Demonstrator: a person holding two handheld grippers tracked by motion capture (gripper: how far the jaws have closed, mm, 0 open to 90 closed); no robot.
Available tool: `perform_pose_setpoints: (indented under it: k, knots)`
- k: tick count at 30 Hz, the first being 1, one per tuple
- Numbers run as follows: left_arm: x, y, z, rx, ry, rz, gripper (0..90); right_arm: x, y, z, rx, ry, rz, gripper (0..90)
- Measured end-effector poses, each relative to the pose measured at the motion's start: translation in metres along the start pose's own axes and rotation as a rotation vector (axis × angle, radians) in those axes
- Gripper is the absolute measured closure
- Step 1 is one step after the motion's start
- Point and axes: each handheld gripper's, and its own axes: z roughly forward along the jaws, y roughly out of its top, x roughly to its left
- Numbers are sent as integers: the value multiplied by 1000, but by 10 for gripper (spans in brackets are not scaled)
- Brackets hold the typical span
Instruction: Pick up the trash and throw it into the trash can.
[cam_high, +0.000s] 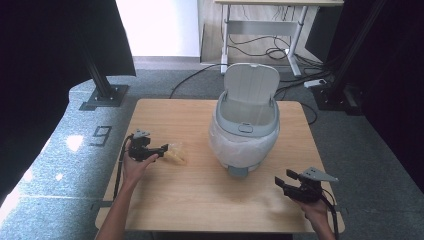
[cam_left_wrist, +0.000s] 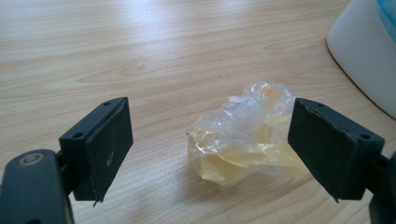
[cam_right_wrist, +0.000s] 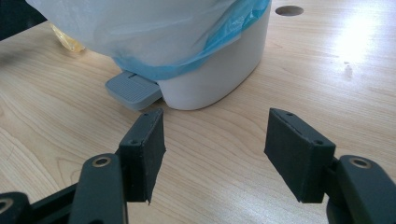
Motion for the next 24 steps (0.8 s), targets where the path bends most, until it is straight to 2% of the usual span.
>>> perform_pose_setpoints:
  k: [3, 8, 14, 20, 24]
  knots:
    - [2, 2, 5, 13, -5, -1, 139, 0, 0, 0, 0, -1, -3, 375]
    - [5, 2, 17, 34, -13, -26, 144, 1, 0, 1, 3, 1, -9, 375]
    - [5, -2, 29, 65, -11, -25, 164, 0, -1, 0, 4, -3, -6, 375]
    - [3, -8, 37, 81, -53, -33, 209, 1, -1, 1, 7, -6, -9, 375]
    - [1, -10, 39, 72, -79, -38, 296, 1, -2, 0, 9, -10, -12, 375]
